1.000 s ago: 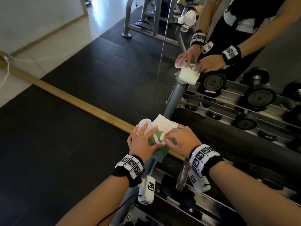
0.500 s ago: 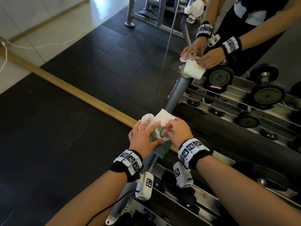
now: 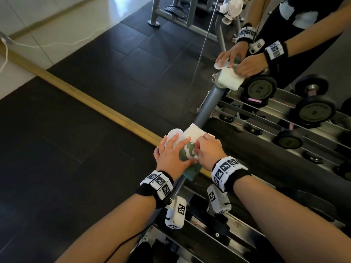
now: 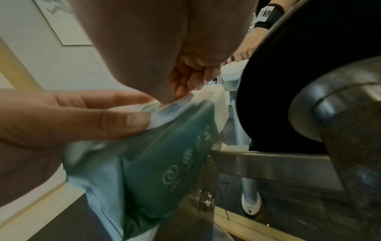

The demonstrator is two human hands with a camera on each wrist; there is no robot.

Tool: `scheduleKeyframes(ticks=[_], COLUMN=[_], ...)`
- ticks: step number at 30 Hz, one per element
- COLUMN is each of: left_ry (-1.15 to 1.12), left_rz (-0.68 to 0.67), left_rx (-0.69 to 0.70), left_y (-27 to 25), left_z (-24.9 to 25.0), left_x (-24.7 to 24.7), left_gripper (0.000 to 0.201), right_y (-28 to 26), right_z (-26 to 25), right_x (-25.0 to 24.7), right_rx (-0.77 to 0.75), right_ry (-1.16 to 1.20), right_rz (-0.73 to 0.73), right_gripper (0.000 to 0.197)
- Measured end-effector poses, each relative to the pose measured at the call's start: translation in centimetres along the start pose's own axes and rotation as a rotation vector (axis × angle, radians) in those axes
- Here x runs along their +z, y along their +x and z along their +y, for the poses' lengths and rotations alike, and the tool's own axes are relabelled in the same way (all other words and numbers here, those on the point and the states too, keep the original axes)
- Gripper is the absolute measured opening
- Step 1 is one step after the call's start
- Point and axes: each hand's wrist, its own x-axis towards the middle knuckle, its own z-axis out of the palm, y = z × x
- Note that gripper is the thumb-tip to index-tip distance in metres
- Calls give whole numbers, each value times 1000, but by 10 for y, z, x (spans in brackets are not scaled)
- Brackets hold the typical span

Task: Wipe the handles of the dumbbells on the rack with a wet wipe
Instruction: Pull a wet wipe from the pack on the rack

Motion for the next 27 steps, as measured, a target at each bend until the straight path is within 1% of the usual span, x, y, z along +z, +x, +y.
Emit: scheduleKeyframes(ticks=[3,5,8,10,13,16,18,22,24,27], left_ry=[6,10,-2,-14,-10,6,20,22,35,70], left_rz=[48,72,92,92,94,88,74,54,29,-15], left_rx=[-18,-24,-30,-32,-25,-27,-29,-49,-70,-91], left_y=[-2,-3,-2,-1,0,0,-1,-3,-2,-1], left_z=[3,4,4,4,3,3,4,7,8,12], left_x=[4,7,9,9,9,7,6,4,2,-5], left_gripper=[75,74,74,75,75,74,73,72,71,71], right_y=[-3,-6,-11,-13,-15,-20,-24,-35,-42,-52], right_z=[4,6,6,4,4,5,9,14,15,20], right_x=[-3,-6,-7,-7,-5,-7,-12,-29,-42,-72], right_rx=[-3,-40,-124,-138,-103,-62,-65,-94,-109,-146], right_ry=[62,61,36,62,183,381,474,565,626,763], right_rz=[-18,-20,20,36,14,-9,21,44,92,296], right_gripper=[16,13,13,16,16,13,13,11,9,13])
